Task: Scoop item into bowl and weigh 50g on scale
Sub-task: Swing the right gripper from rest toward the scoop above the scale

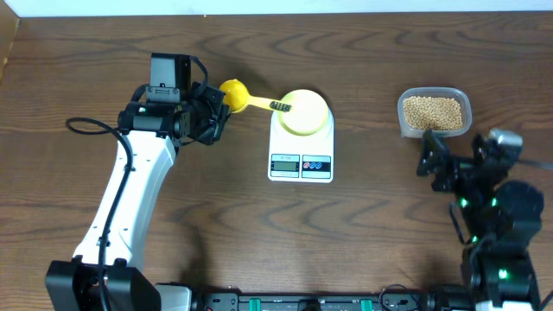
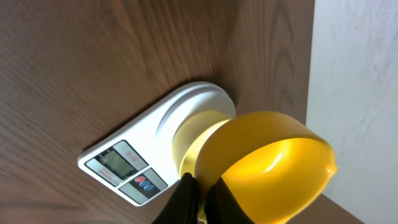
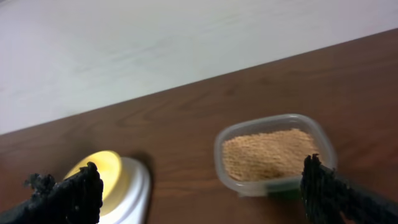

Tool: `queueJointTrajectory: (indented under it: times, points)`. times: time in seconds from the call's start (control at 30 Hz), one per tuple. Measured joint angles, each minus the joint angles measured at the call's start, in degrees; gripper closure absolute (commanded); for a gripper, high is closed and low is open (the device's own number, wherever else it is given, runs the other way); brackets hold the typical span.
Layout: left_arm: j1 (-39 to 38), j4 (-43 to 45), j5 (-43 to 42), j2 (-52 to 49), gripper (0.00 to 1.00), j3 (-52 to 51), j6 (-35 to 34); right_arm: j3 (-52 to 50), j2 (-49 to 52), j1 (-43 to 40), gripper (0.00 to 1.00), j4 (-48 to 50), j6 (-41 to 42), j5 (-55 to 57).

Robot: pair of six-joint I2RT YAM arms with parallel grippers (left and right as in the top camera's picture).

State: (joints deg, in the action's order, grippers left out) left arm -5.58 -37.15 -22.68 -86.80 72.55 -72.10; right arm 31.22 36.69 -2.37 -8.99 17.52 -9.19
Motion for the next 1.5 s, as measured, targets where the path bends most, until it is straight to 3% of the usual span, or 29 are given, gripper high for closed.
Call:
queueJointTrajectory:
  times: [0.27,0.6,0.87,1.27,1.5]
  points:
    - [0.0,0.2,-2.1,0.0,0.92,0.0,-1.5,9.2,16.2,0.0,0.01,2.0,1.4,-14.5]
    - [-0.2,0.2,-4.1,0.0,0.92,0.0,-10.2,10.5,28.5,0.2,0.01,17.7,11.3,-31.5]
    - [-4.4,0.2,-5.1,0.0,0.92,0.0,-18.6,10.7,32.7,5.2,0.01,29.3,21.2,-33.6]
    - [-7.5,1.5,-5.5,0.0,0.92,0.0,-22.4,10.8,34.8,15.4,0.01,29.7,30.1,-26.9]
    - [-9.7,1.5,-5.5,0.0,0.92,0.0,-22.4,10.8,35.1,16.5,0.01,29.1,36.0,-26.4]
